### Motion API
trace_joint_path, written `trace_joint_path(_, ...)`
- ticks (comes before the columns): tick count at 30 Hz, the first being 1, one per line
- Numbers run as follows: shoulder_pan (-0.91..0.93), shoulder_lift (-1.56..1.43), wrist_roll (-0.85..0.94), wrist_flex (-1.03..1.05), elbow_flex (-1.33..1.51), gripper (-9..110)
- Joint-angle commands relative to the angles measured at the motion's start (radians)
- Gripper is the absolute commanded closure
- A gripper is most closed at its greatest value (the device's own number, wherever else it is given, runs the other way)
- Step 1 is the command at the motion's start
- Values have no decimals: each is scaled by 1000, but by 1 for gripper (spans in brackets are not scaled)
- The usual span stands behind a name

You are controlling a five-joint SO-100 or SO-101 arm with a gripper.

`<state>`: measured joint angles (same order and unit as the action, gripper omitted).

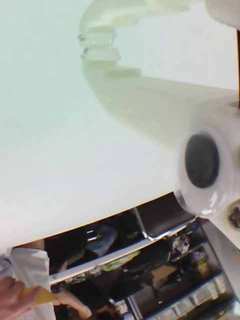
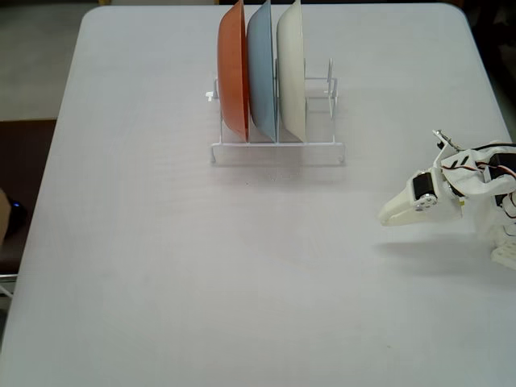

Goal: Can you put the plate away?

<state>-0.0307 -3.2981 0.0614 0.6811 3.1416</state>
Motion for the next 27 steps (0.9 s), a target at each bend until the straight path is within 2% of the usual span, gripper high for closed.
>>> trace_joint_path(1,-3,-12,-3,-15,-3,102)
trace_joint_path(27,5,-12,-8,-15,-3,102)
